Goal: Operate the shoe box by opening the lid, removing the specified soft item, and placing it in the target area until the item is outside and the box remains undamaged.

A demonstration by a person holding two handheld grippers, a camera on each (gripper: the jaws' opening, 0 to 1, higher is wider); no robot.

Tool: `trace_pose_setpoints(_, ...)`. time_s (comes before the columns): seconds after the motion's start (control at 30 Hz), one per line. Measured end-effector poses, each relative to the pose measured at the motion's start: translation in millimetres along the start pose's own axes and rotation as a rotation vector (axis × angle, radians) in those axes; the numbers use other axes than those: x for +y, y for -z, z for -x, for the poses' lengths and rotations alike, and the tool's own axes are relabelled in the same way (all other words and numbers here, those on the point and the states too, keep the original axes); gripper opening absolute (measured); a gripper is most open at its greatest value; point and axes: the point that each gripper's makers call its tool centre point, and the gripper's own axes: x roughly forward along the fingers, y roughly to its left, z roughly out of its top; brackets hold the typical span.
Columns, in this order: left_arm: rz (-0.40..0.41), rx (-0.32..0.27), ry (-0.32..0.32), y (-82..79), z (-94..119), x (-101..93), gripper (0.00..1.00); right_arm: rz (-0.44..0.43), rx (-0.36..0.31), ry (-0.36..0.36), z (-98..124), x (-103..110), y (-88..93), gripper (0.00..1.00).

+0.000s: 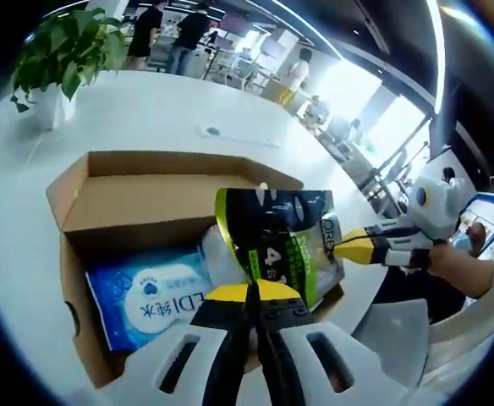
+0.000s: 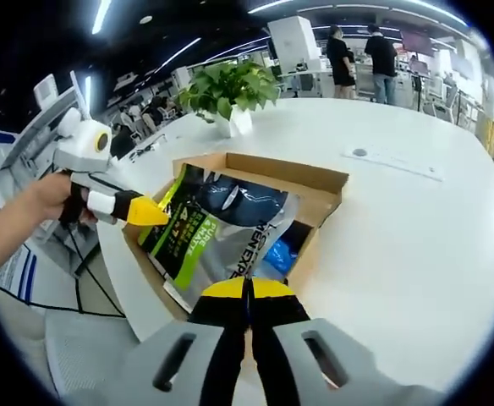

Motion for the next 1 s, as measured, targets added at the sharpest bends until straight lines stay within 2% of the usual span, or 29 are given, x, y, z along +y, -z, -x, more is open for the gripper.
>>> trace_pose_setpoints(0.33, -0.068, 0.022, -0.033, -5.3, -19.1, -29.0, 0.0, -0.062, 0.0, 0.035, 25.4, -24.5, 3.2, 0.0)
trace_pose_setpoints(1.0, -0.108, 0.043, 0.042, -18.5, -63.1, -79.6, 0.0, -0.146, 0.01, 0.127, 61.1, -83.2, 16.3, 0.0)
